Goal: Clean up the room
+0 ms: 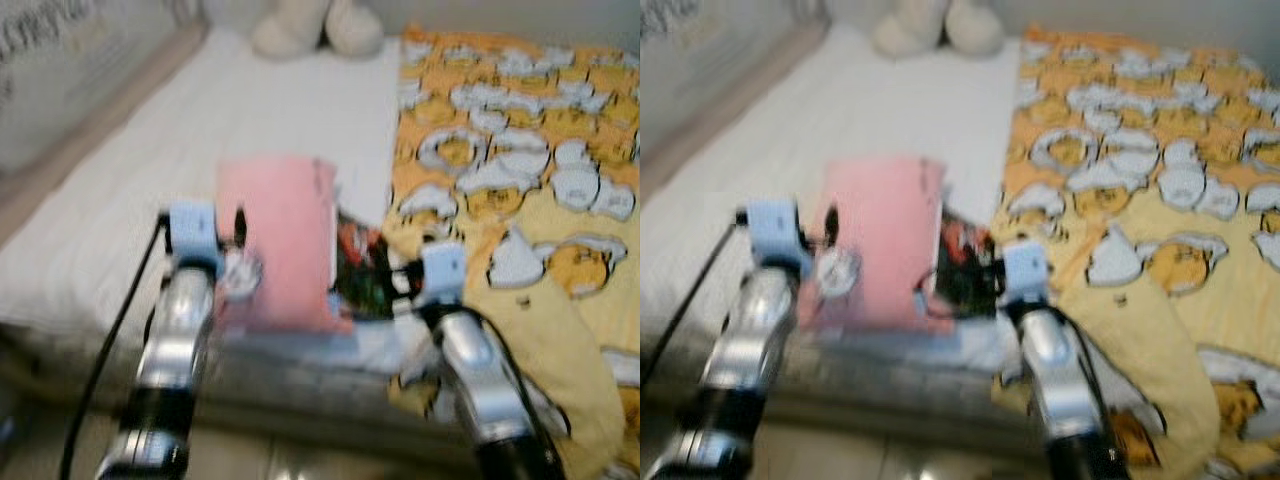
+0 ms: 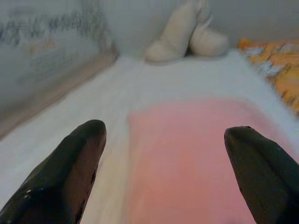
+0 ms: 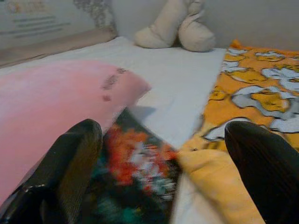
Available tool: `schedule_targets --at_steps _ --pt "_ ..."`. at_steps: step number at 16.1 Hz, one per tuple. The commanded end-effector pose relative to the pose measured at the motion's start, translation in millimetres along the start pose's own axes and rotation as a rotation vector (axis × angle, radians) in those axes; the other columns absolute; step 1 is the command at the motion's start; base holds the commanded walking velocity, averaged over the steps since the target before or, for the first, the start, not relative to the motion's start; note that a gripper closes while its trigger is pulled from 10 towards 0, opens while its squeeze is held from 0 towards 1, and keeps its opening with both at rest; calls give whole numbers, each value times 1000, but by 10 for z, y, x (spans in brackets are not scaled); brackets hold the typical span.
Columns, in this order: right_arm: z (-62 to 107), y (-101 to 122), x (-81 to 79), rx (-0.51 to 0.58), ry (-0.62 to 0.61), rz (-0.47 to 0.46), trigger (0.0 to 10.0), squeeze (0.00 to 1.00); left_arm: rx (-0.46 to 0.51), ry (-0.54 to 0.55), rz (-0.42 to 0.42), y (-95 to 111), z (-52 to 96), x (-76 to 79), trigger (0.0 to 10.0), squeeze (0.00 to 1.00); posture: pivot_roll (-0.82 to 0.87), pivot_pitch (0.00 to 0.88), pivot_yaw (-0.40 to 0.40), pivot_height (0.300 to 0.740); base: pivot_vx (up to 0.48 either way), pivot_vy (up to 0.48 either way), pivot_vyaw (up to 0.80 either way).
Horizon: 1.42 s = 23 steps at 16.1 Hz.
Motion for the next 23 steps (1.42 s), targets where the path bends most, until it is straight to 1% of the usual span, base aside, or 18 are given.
schedule_targets --at_steps 1,3,4,6,7,8,10,11,12,13,15,16,17,18,19,20,21,23 --pt "4 -12 72 -9 -25 -3 10000 0 7 -40 3 38 -17 99 10000 0 -150 0 49 740 480 0 0" --pt "-69 38 47 -4 -8 -37 10000 0 10 -25 16 69 -45 68 10000 0 -155 0 55 740 480 0 0" --pt "-165 106 14 -7 -1 -103 10000 0 6 -3 26 83 -69 20 10000 0 -157 3 58 740 480 0 0" --pt "-288 226 -84 -2 55 -163 10000 0 -9 25 40 86 -100 -55 10000 0 -156 15 60 740 403 165 0" --pt "-335 284 -120 3 75 -186 10000 0 -21 32 30 79 -116 -88 10000 0 -150 22 58 740 0 480 0" --pt "-346 291 -133 -1 84 -173 10000 0 -23 29 -3 75 -136 -124 10000 0 -145 34 56 740 0 480 0" --pt "-340 234 -126 -24 77 -166 10000 0 -42 4 -33 52 -169 -118 10000 0 -140 39 56 740 0 0 0" --pt "-315 154 -128 -64 51 -209 10000 0 -90 -58 -25 9 -206 -51 10000 0 -139 51 55 740 0 0 0" --pt "-295 110 -132 -86 35 -232 10000 0 -131 -98 -7 -38 -214 -9 10000 0 -141 52 56 740 0 0 0" --pt "-253 67 -148 -109 20 -260 10000 0 -181 -140 50 -96 -207 26 10000 0 -148 57 58 740 0 0 0" --pt "-206 76 -179 -109 26 -275 10000 0 -187 -153 81 -97 -189 7 10000 0 -155 58 59 740 0 0 0" --pt "-134 97 -214 -106 28 -295 10000 0 -176 -177 107 -66 -152 -24 10000 0 -159 60 59 740 0 0 0" --pt "-96 85 -226 -110 25 -310 10000 0 -168 -202 108 -45 -131 -23 10000 0 -163 65 60 740 0 0 0" --pt "-57 26 -231 -131 17 -335 10000 0 -163 -252 117 -30 -102 24 10000 0 -162 71 62 740 0 0 0" --pt "-27 -101 -208 -174 -21 -394 10000 0 -181 -343 147 -38 -70 134 10000 0 -162 71 62 740 0 0 0" --pt "-31 -121 -201 -177 -28 -408 10000 0 -194 -358 166 -50 -67 159 10000 0 -156 74 61 740 0 0 0" --pt "-61 -80 -201 -161 -25 -403 10000 0 -228 -366 218 -81 -64 158 10000 0 -157 82 61 740 0 0 0" --pt "-117 -64 -224 -163 -14 -438 10000 0 -281 -357 244 -163 -47 124 10000 0 -156 84 63 740 0 0 0"
Point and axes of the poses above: a point about 5 cm out from each wrist's last joint towards the gripper, its own z axis pointing back from the gripper into the wrist, its own y axis along the axis of the wrist's last joint, x = y × z, the point moved 1 cm from there along -z, pointing out of the wrist towards the gripper, and after that the axes turned 6 degrees about -z, right-handed, at the moved point
